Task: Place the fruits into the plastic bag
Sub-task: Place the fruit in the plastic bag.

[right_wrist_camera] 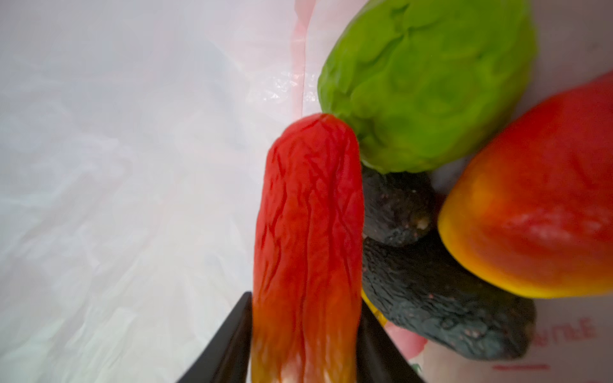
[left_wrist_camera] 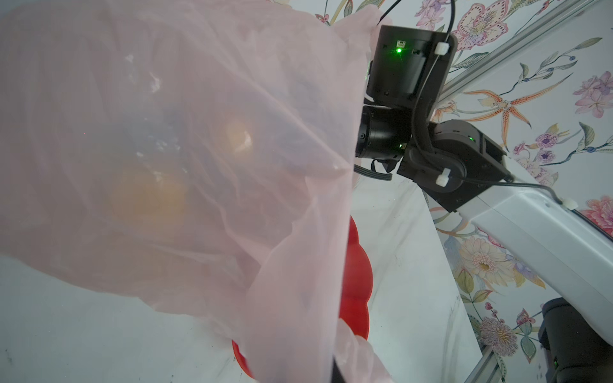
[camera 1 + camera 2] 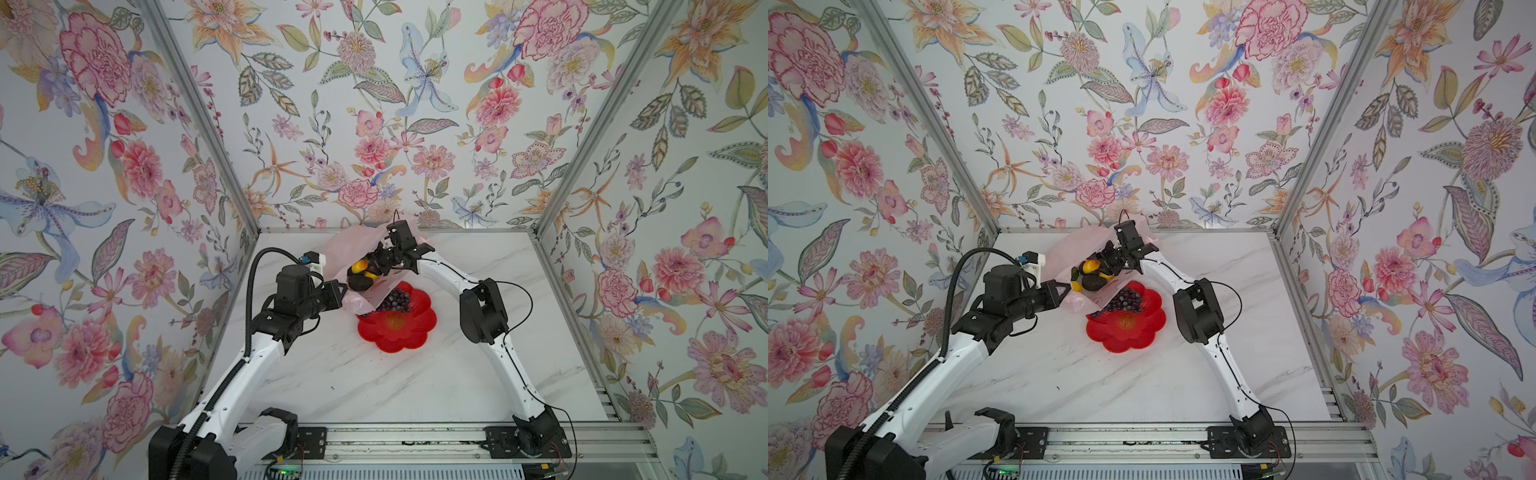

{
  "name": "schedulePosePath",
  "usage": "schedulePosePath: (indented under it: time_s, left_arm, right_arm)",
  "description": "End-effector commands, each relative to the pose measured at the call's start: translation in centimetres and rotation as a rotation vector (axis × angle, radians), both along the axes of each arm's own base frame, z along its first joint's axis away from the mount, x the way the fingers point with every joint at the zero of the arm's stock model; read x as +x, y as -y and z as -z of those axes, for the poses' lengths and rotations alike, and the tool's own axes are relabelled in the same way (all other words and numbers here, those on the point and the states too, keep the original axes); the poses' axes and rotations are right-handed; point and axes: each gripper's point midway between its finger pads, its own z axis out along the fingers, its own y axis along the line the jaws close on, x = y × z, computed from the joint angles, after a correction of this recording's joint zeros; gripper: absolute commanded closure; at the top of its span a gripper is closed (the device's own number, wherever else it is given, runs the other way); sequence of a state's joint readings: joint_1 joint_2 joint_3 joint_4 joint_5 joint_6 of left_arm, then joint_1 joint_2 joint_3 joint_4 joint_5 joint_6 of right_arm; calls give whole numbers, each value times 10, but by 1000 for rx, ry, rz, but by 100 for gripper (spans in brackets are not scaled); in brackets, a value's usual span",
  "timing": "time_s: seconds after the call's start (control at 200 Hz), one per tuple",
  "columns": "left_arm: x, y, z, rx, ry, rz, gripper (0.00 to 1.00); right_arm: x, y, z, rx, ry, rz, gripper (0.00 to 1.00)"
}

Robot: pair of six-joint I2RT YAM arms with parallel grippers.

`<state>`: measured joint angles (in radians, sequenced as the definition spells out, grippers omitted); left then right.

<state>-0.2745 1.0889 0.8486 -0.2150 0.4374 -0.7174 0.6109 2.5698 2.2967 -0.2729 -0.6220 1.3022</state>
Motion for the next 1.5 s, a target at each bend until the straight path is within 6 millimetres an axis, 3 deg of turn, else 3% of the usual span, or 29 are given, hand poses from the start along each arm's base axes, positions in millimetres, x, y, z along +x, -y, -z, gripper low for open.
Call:
schedulePosePath:
  time_s: [0.0,0.335,0.926,1.161,1.291,1.326,1.496]
  left_arm:
    - [2,5,-2,9,18,21,100]
    - [7,9,-3,4,21,27,100]
    - [1,9,-4,-3,21,30,100]
    - [-3,9,-6,2,29,34,100]
    - [-5,10,-9,2,35,35,100]
    - [-5,10,-9,2,37,34,100]
    - [-6,10,-12,-2,45,33,100]
  right_arm:
    - [2,1,-11,15,26,-18,51]
    - [6,-10,-39,117,102,-57,49]
    - [-6,-12,-53,132,122,-91,49]
    - [-32,-23,-85,175,166,-175,49]
    - [-46,-17,-104,174,193,-202,49]
    - [-65,-27,-109,170,202,-241,49]
    - [-94,-20,-126,119,253,-302,48]
